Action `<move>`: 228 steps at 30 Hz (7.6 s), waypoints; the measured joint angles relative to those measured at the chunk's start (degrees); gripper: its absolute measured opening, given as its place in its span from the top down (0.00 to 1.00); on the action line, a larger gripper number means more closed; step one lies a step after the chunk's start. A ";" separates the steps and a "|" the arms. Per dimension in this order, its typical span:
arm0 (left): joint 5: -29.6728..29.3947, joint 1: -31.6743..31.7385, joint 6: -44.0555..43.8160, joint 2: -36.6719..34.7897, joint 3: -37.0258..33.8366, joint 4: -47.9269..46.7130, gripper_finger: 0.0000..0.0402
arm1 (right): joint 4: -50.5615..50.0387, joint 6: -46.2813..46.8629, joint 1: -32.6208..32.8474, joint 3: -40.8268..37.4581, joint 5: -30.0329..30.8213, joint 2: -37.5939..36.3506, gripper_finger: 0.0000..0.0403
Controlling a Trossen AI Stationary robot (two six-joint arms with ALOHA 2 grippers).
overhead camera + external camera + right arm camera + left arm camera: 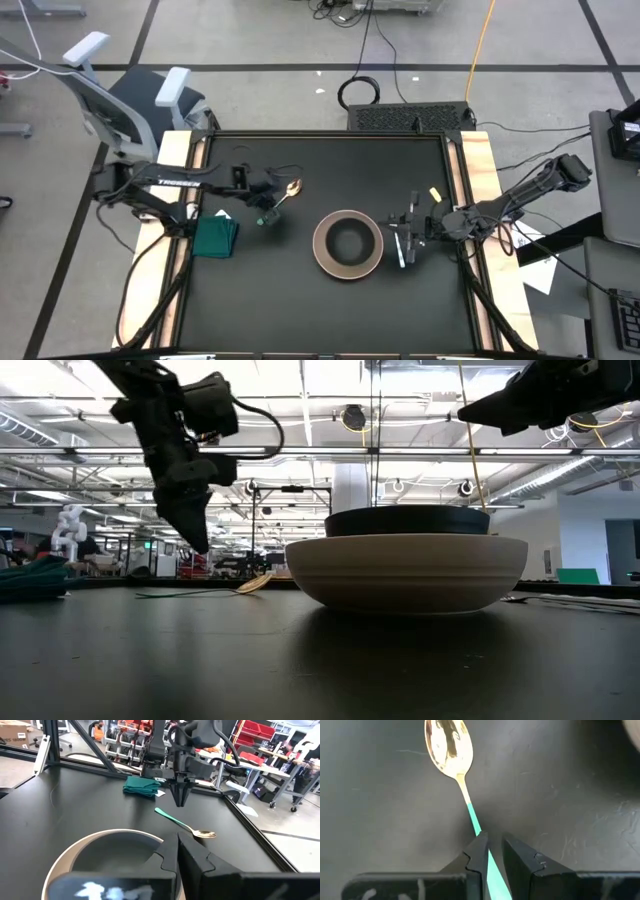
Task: Set table place
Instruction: Put the blue spoon into the black bowl
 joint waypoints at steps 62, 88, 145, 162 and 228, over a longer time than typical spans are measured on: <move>-6.30 -0.67 2.10 18.50 10.02 -6.78 0.50 | 2.55 2.62 0.00 -1.66 -1.38 -0.04 1.00; -5.90 -0.59 2.94 21.56 9.90 -5.28 0.50 | 3.07 2.76 0.26 -1.70 -2.82 -0.04 1.00; -1.34 -8.71 12.31 18.69 39.57 -29.14 0.98 | 3.47 3.13 0.35 -1.62 -2.89 -0.04 1.00; -1.23 -11.13 14.56 24.73 44.72 -31.79 0.96 | 2.87 3.14 0.36 -1.62 -2.97 -0.04 1.00; -1.46 -16.44 25.39 44.80 74.31 -41.44 0.95 | -11.07 6.20 0.37 -7.80 3.23 -22.29 1.00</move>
